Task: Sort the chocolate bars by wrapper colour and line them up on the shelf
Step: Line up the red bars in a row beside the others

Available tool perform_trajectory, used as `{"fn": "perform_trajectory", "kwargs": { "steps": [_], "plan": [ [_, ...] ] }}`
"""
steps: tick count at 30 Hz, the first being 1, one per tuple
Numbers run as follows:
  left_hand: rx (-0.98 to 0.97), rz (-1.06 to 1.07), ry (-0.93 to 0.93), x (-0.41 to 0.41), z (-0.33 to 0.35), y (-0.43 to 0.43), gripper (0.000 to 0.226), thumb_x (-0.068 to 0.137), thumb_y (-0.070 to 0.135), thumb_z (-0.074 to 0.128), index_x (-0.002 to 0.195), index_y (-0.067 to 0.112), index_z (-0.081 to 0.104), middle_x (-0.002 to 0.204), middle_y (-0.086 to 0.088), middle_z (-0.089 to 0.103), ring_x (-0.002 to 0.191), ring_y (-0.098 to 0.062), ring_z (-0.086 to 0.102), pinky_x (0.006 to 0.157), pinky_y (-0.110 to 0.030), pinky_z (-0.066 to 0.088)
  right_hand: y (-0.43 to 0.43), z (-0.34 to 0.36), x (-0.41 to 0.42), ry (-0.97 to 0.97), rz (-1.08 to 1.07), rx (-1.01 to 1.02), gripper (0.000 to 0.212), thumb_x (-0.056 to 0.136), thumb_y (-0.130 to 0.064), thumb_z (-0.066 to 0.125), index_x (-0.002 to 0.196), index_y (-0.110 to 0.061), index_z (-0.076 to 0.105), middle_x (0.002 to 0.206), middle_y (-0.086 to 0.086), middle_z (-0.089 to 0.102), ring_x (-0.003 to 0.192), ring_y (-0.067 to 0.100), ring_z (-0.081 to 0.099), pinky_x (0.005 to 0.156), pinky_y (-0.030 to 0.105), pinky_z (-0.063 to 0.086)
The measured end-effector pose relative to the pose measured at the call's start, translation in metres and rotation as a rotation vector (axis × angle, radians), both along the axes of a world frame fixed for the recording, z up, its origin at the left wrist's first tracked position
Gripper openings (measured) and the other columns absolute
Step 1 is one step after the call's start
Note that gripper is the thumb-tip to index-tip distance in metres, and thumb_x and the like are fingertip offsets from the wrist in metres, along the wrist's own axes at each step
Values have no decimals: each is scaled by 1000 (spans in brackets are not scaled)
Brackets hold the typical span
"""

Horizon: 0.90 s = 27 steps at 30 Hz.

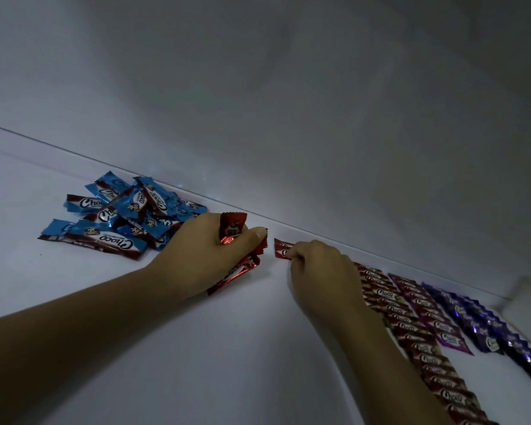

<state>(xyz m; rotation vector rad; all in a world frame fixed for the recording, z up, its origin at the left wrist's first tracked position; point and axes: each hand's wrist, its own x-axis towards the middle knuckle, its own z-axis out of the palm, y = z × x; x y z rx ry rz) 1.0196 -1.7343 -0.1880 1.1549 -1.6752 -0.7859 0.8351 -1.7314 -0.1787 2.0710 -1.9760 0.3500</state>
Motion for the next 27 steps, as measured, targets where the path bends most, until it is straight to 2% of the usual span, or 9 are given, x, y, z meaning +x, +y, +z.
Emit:
{"fn": "perform_trajectory", "kwargs": {
  "steps": [5, 7, 9, 10, 13, 16, 21, 24, 27],
  "plan": [
    [-11, 12, -31, -2, -1, 1, 45, 87, 54, 48, 82, 15, 70, 71, -4, 68, 68, -11, 64, 68, -27, 51, 4, 1, 6, -70, 38, -30, 26, 96, -23, 42, 105, -25, 66, 102, -4, 66, 91, 16, 60, 89, 36, 45],
    [-7, 25, 79, -2, -1, -2, 42, 88, 50, 52, 74, 14, 68, 65, -1, 67, 60, -8, 62, 61, -21, 48, 7, 7, 15, -519, 164, -32, 27, 96, -36, 47, 91, -20, 68, 87, -2, 69, 82, 16, 63, 79, 37, 51],
    [8, 61, 235, 0, 0, -4, 44, 90, 45, 54, 64, 10, 63, 54, -1, 59, 50, -7, 55, 52, -18, 41, 14, 20, 31, -1061, 280, 194, 48, 83, -60, 54, 87, -14, 67, 77, 6, 71, 70, 19, 68, 61, 29, 53],
    [26, 73, 302, 2, 1, -5, 46, 91, 43, 54, 62, 9, 61, 52, -4, 57, 49, -8, 53, 50, -19, 40, 17, 23, 38, -1178, 326, 323, 56, 74, -65, 58, 87, -11, 67, 75, 9, 71, 66, 19, 68, 58, 25, 52],
    [95, 117, 449, 7, 1, -9, 44, 91, 42, 55, 62, 9, 55, 49, -1, 53, 46, -8, 53, 45, -15, 41, 25, 19, 57, -1110, 459, 444, 32, 74, -38, 74, 79, -8, 66, 72, 11, 71, 62, 19, 68, 62, 26, 56],
    [125, 124, 484, 10, -1, -10, 46, 89, 45, 57, 69, 4, 59, 54, -2, 62, 51, -11, 62, 50, -17, 49, 25, 14, 61, -1094, 441, 363, 8, 86, -10, 67, 79, -6, 64, 67, 5, 71, 60, 14, 68, 60, 23, 54],
    [38, -14, 372, 9, -1, -3, 39, 91, 41, 56, 58, 21, 67, 49, 6, 61, 45, 1, 55, 45, -9, 39, 22, 21, 52, -1315, 305, 282, 9, 89, -13, 62, 86, -6, 67, 67, 5, 69, 58, 13, 60, 55, 21, 51],
    [43, 47, 283, 7, -1, -4, 39, 91, 39, 58, 65, 10, 65, 48, 0, 58, 40, 3, 50, 41, -6, 35, 18, 25, 41, -1310, 212, 264, 14, 91, -13, 57, 93, -12, 71, 80, 9, 72, 65, 13, 63, 55, 19, 49],
    [61, 79, 252, 9, -1, -3, 34, 90, 41, 57, 67, 17, 64, 48, 6, 59, 42, 5, 52, 42, -5, 35, 13, 28, 26, -1241, 130, 176, 15, 91, -6, 57, 100, -9, 68, 75, 3, 72, 60, 5, 65, 50, 13, 44]
  ]
}}
